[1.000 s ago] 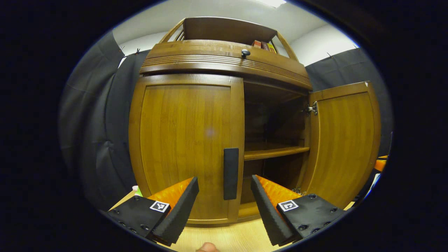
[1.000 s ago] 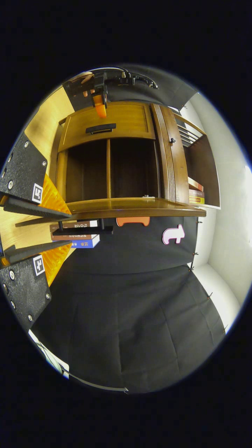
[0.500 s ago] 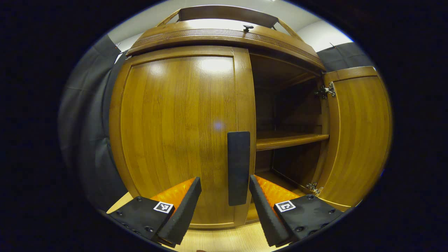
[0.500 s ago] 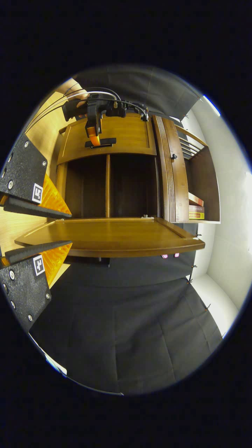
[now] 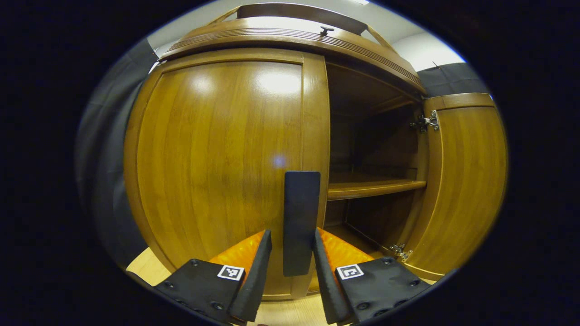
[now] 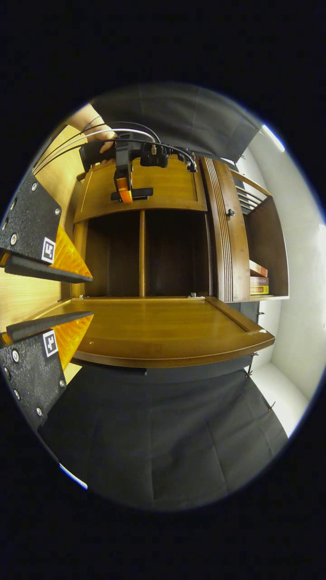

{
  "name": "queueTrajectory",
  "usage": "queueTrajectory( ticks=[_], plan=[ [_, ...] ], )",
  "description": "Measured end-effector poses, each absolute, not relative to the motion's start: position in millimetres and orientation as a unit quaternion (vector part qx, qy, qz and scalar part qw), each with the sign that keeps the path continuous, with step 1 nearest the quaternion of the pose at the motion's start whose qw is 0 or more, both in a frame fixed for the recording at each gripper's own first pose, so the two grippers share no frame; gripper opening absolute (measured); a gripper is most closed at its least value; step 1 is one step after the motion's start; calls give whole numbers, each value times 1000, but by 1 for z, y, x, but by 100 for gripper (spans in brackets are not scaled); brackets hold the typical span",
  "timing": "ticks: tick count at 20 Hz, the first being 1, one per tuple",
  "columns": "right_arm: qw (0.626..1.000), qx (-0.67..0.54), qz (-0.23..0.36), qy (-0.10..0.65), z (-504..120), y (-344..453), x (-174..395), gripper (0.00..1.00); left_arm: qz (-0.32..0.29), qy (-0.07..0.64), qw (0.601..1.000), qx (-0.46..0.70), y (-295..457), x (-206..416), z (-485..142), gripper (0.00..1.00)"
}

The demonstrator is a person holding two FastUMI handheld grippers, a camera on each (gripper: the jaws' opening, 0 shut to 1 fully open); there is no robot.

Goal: Open the right door of the double-door shoe cabinet with the right hand, and open the left door with the left hand.

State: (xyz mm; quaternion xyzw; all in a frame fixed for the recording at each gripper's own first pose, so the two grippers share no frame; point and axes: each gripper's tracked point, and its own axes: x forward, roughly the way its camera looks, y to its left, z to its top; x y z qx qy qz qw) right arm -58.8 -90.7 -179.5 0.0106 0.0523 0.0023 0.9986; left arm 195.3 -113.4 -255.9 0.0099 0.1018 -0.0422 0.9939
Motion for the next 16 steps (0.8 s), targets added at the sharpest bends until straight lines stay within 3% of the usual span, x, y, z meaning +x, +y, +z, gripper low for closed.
queueTrajectory(
  ticks=[2, 3, 8, 12, 16],
  plan=[
    [999, 9, 5, 50, -178, -86, -57, 40, -54, 103, 993, 5, -118, 197, -255, 58],
    [999, 8, 7, 49, -177, -83, -53, 40, -57, 104, 993, 1, -121, 200, -255, 47],
    [999, 5, 15, 50, -177, -73, -46, 40, -63, 115, 991, 8, -119, 196, -258, 35],
    [998, 4, 15, 53, -178, -70, -48, 40, -60, 115, 992, 5, -119, 186, -258, 29],
    [999, 3, 12, 49, -174, -70, -53, 39, -69, 113, 991, 13, -118, 168, -254, 28]
  ],
)
